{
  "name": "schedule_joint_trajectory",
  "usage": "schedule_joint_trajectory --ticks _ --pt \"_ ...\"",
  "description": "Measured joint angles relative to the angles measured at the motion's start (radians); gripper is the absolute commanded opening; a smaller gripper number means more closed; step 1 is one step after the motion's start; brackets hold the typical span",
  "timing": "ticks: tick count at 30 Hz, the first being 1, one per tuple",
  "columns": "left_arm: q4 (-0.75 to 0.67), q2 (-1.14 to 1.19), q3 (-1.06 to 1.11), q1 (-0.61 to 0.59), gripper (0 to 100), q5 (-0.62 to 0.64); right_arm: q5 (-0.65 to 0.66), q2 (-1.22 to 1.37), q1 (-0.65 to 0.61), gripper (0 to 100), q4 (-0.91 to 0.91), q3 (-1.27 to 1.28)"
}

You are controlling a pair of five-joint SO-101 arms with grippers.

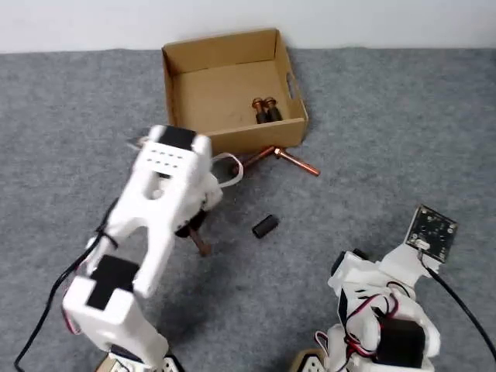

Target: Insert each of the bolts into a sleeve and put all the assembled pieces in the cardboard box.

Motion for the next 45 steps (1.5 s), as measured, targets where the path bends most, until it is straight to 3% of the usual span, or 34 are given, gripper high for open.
schedule_joint_trajectory --ticks 6,10,21,26,30,34,45 --pt "0.000 -0.023 0.000 -0.132 1 0.233 0.000 0.000 0.000 0.8 0.000 0.000" --pt "0.000 -0.023 0.000 -0.190 1 0.308 0.000 0.000 0.000 0.8 0.000 0.000" --pt "0.000 -0.025 0.000 -0.201 20 0.311 0.000 0.000 0.000 0.8 0.000 0.000" --pt "0.002 -0.041 0.000 -0.190 20 0.161 0.000 0.000 0.000 0.8 0.000 0.000" --pt "0.005 -0.041 0.000 -0.192 20 -0.066 0.000 0.000 0.000 0.8 0.000 0.000" --pt "0.005 -0.041 0.000 -0.204 20 -0.431 0.000 0.000 0.000 0.8 0.000 0.000" --pt "0.006 -0.041 0.000 -0.287 20 -1.780 0.000 0.000 0.000 0.8 0.000 0.000"
